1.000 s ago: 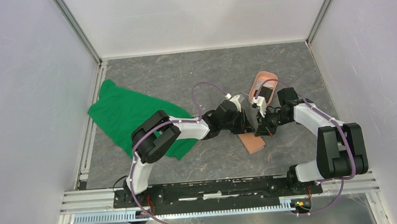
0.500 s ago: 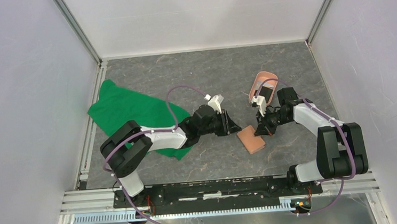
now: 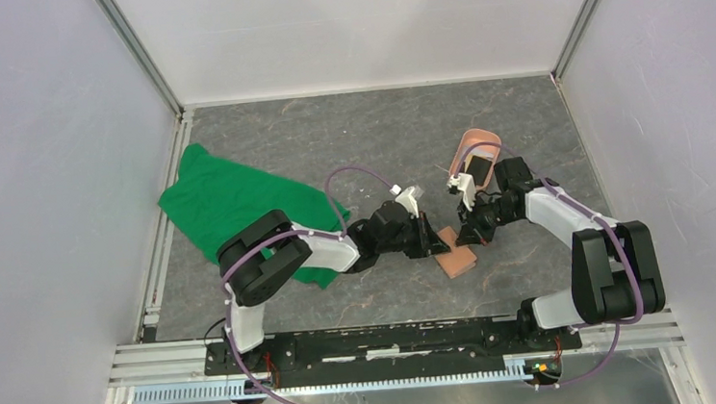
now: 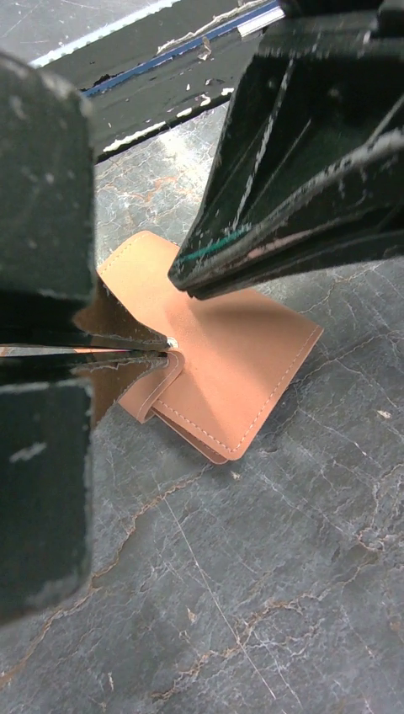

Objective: Put the credit cards into the card holder
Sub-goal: Close the card holder at the center of the board, then reset both arms

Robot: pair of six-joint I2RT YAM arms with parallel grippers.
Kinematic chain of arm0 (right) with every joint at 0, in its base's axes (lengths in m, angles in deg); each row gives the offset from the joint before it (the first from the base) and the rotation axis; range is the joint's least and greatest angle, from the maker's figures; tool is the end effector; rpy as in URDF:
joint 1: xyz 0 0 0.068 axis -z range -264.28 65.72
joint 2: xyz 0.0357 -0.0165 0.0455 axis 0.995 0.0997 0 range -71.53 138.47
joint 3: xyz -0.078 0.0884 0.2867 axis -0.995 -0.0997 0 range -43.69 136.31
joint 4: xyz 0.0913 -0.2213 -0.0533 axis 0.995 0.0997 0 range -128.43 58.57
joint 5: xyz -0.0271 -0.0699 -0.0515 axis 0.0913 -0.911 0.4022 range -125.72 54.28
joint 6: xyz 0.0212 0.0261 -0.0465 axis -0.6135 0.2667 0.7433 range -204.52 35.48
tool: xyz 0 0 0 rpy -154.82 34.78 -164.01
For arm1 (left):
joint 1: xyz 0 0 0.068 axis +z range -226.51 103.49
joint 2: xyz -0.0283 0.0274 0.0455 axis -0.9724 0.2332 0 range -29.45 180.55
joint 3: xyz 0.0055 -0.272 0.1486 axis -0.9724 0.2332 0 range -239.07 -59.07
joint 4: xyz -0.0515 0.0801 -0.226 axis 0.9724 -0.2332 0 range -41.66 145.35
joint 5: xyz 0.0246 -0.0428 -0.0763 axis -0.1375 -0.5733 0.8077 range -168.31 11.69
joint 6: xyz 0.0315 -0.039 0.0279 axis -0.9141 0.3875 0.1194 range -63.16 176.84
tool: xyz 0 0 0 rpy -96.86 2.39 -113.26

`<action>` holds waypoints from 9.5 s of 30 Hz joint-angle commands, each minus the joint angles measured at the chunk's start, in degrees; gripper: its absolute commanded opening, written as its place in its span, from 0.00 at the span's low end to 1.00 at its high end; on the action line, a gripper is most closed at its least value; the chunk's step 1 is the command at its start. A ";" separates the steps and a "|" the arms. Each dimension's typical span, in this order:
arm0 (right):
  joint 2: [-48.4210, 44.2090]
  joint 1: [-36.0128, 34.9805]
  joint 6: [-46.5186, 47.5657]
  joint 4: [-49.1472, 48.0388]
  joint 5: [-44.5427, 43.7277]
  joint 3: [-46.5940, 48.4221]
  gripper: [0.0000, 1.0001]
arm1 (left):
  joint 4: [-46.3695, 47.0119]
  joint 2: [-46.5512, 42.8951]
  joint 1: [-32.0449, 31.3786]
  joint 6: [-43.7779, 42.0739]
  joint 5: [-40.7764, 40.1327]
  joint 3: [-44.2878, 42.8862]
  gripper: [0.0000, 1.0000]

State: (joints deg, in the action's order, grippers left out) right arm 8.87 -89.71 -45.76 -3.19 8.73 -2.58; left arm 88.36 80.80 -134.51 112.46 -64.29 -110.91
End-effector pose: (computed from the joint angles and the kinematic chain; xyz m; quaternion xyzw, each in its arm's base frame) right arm 0.2075 0.0482 0.2144 -0.3922 0.8308 0.3233 0.2267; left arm 0.2023 -0.3422 0.1859 0.0827 0.8374 -0.5003 0.2040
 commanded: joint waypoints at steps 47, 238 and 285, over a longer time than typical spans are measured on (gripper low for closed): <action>-1.01 -8.15 3.42 2.49 -6.71 0.03 0.00 | -2.58 1.53 0.68 1.65 0.39 -1.87 0.10; -2.81 -17.64 16.79 6.79 -21.62 -9.99 0.00 | -17.73 0.40 3.07 -15.76 -4.97 -5.30 0.02; -28.27 21.30 -6.01 -7.52 3.97 6.70 0.98 | -29.43 -59.61 11.95 -24.75 -16.86 9.74 1.00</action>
State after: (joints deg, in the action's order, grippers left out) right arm -20.60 -70.39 -47.07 -9.35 11.35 0.34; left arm 65.37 25.99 -124.28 86.82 -78.72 -100.98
